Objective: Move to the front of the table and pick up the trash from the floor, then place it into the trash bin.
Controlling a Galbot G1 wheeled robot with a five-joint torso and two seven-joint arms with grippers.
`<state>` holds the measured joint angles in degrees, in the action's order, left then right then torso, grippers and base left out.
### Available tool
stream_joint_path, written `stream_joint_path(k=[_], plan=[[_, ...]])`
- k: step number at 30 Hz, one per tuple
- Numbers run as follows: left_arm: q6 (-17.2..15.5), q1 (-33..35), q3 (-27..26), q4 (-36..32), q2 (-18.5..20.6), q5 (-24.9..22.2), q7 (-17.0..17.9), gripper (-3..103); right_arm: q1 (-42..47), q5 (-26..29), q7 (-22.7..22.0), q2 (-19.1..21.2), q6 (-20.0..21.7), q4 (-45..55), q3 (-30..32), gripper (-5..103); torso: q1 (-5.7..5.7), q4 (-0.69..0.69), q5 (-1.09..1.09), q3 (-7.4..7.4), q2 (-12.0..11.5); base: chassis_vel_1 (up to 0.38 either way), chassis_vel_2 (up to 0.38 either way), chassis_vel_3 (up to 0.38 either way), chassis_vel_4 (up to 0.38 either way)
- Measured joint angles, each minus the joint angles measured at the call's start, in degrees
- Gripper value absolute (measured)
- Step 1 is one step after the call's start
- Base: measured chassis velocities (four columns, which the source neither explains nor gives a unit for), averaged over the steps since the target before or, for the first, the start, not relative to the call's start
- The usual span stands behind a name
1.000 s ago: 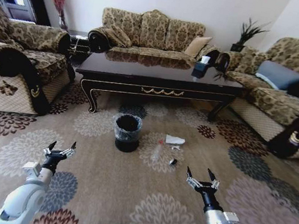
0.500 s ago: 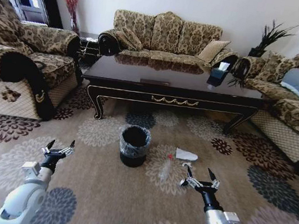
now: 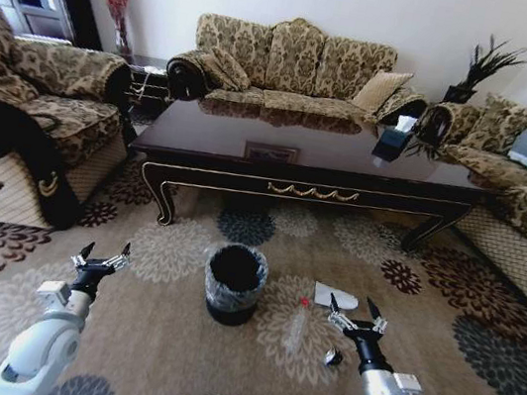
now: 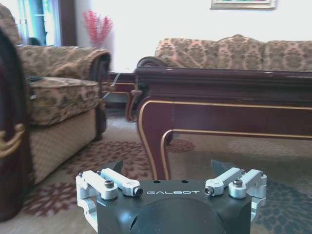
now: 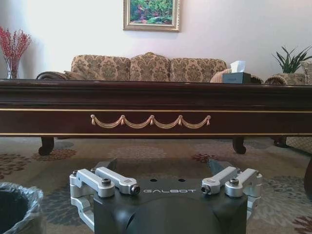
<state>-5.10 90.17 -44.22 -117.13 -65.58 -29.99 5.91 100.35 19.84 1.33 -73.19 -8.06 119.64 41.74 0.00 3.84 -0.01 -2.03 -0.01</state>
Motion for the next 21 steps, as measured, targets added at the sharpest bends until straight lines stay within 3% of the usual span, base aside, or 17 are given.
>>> stream_joint_path(k=[7,12,15,16,20,21], plan=[[-3.3,2.4,2.1,-8.4,2.1,-0.7,-0.7,100,-0.5,-0.9,-0.8,0.0,0.0,-0.8,-0.2,100,-0.01,0.0,0.02,0.02,0.0,-0.027,0.044,0.045,-0.028],[-7.1,1.5,7.5,-13.8,4.5,-1.6,3.4,100,-0.6,-1.7,-0.9,-0.2,0.0,-1.4,-0.6,100,-0.01,0.0,0.02,0.03,0.0,0.0,0.0,0.0,0.0],[-14.2,-3.3,15.0,-16.2,7.4,-10.3,10.8,100,-0.7,-2.4,-0.9,-0.4,0.0,-1.5,-1.2,100,0.0,0.02,0.0,0.01,0.0,0.0,0.0,0.0,0.0],[-14.2,-3.3,15.0,-16.2,7.4,-10.3,10.8,100,-0.7,-2.4,-0.9,-0.4,0.0,-1.5,-1.2,100,0.0,0.02,0.0,0.01,0.0,0.0,0.0,0.0,0.0],[-22.5,-6.6,18.8,-17.6,11.3,-18.9,17.0,100,-1.9,-3.1,-1.2,0.0,0.2,-1.4,-3.5,100,-0.01,-0.01,0.02,0.01,0.0,0.0,0.0,0.0,0.0],[-22.5,-6.6,18.8,-17.6,11.3,-18.9,17.0,100,-1.9,-3.1,-1.2,0.0,0.2,-1.4,-3.5,100,-0.01,-0.01,0.02,0.01,0.0,0.0,0.0,0.0,0.0]])
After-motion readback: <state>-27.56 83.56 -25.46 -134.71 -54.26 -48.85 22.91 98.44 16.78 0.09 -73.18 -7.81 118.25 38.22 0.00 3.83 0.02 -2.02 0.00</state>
